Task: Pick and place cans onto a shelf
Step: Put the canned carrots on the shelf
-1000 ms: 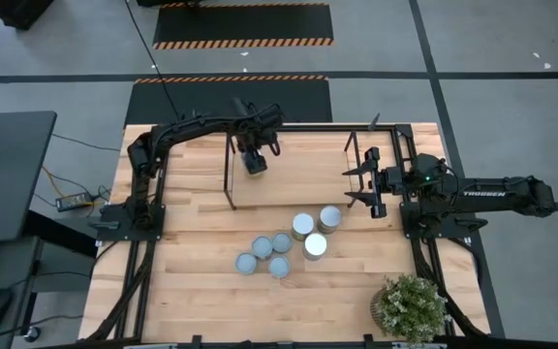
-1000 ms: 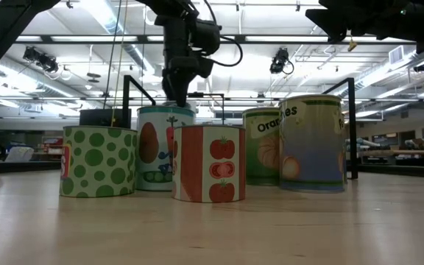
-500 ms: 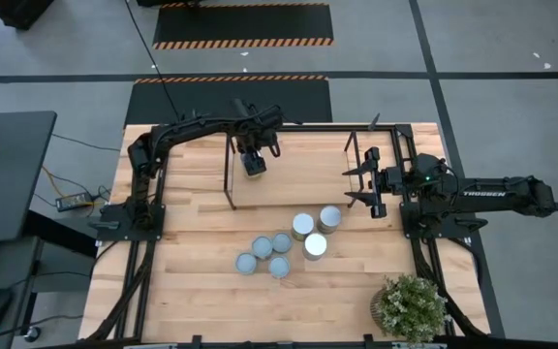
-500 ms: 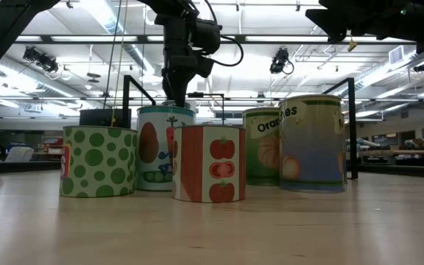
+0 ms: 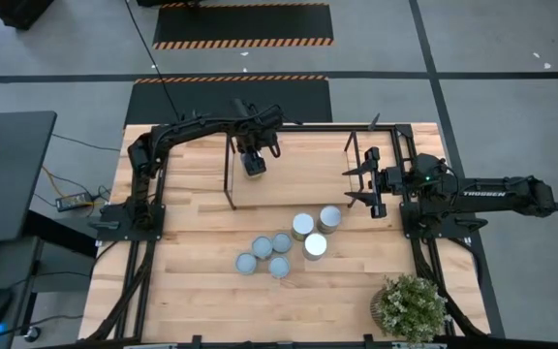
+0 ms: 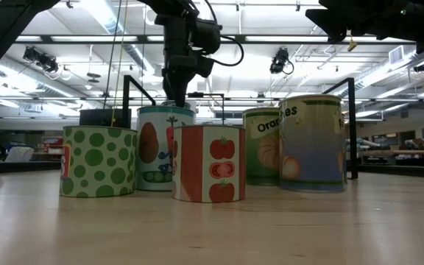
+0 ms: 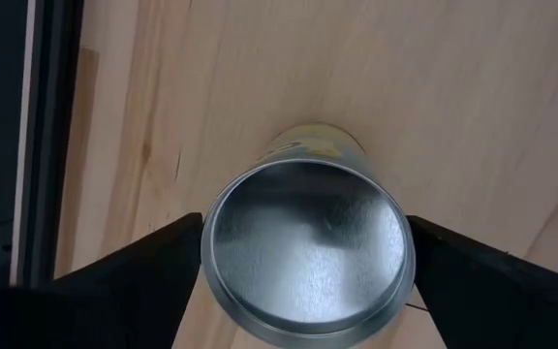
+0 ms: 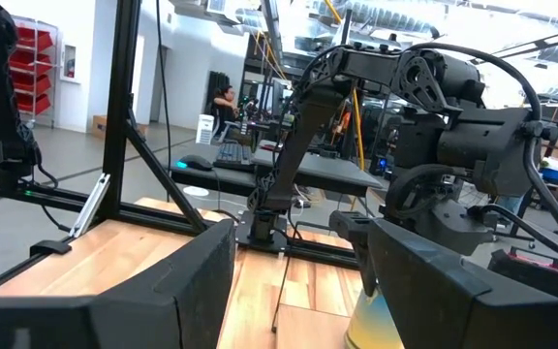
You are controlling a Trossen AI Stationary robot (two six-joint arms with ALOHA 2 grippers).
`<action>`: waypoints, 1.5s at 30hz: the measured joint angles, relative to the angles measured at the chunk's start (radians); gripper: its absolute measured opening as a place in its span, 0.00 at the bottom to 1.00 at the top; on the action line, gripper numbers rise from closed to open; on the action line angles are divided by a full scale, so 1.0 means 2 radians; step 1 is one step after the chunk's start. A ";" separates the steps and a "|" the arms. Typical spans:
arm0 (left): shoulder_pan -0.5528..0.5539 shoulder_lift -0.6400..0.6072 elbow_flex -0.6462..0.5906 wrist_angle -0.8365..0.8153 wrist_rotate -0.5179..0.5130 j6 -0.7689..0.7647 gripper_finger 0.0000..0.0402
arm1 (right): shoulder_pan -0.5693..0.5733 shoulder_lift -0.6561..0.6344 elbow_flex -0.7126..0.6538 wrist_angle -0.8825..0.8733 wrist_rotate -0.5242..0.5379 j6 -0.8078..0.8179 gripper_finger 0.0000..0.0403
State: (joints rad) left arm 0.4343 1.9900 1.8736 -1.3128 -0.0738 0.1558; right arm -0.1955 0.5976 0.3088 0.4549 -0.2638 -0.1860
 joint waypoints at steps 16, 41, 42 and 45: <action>-0.004 0.000 0.000 0.003 -0.021 0.003 0.88 | 0.000 0.000 0.000 0.000 0.000 0.000 0.61; -0.013 0.001 0.000 0.001 -0.034 0.008 0.97 | 0.000 0.000 0.000 0.000 0.000 0.000 0.61; -0.014 0.001 0.000 0.004 -0.035 0.007 0.97 | 0.000 0.000 0.000 0.000 0.000 0.000 0.61; -0.015 0.001 0.000 0.005 -0.035 0.009 0.98 | 0.000 0.000 0.000 0.000 0.000 0.000 0.61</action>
State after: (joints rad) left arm 0.4049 1.9911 1.8736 -1.3021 -0.1446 0.1745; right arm -0.1956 0.5976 0.3088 0.4549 -0.2638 -0.1856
